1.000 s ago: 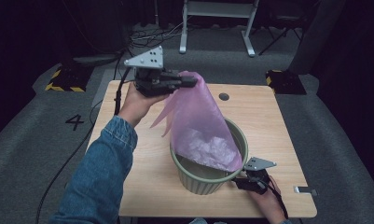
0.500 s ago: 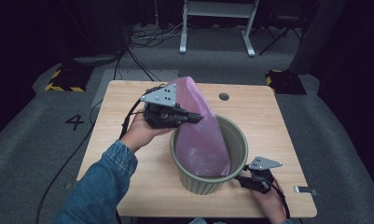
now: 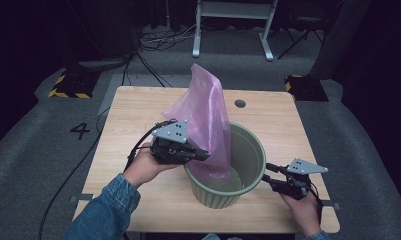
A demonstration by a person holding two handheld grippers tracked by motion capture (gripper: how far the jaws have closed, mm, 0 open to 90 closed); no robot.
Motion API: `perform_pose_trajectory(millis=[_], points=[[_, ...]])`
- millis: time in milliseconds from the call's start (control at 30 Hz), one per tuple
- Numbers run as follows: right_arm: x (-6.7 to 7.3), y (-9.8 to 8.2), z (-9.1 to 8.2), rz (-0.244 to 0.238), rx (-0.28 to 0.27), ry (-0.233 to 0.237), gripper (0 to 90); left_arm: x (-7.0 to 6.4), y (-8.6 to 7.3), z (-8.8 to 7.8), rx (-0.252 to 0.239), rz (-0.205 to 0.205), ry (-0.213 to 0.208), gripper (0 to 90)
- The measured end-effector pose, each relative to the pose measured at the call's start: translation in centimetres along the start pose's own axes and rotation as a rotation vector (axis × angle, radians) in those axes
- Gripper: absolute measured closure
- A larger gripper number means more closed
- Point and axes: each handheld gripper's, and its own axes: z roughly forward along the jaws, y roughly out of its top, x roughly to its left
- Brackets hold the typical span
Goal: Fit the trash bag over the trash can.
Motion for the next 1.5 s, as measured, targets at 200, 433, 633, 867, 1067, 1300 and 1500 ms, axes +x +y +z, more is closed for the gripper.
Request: perform_pose_trajectory(millis=[200,433,633,867,1067,1300,1500], points=[[-0.6,2.6,-1.3,-0.013,-0.031,0.032,50.2,-0.4,-1.0,0.5,0.041,-0.016,0.02,89.3],[-1.5,5.7,-2.1,-0.012,-0.057,0.07,50.0,-0.4,-1.7,0.8,0.04,-0.028,0.015,89.2],[-2.1,7.5,-2.0,-0.022,-0.047,0.09,49.6,-0.3,-2.7,0.8,0.028,-0.063,0.011,89.0],[-2.3,9.3,-1.6,-0.068,-0.035,0.112,49.3,-0.3,-2.7,1.1,0.034,-0.067,0.029,89.1],[-2.4,11.3,-1.7,-0.09,-0.053,0.122,49.2,-0.2,-2.7,1.5,0.036,-0.067,0.055,88.7],[-2.3,13.2,-1.2,-0.11,-0.056,0.133,49.3,0.0,-2.6,1.6,0.035,-0.073,0.054,88.4],[-2.1,15.2,-0.1,-0.123,-0.051,0.153,49.2,0.3,-2.7,1.4,0.016,-0.087,0.041,87.3]])
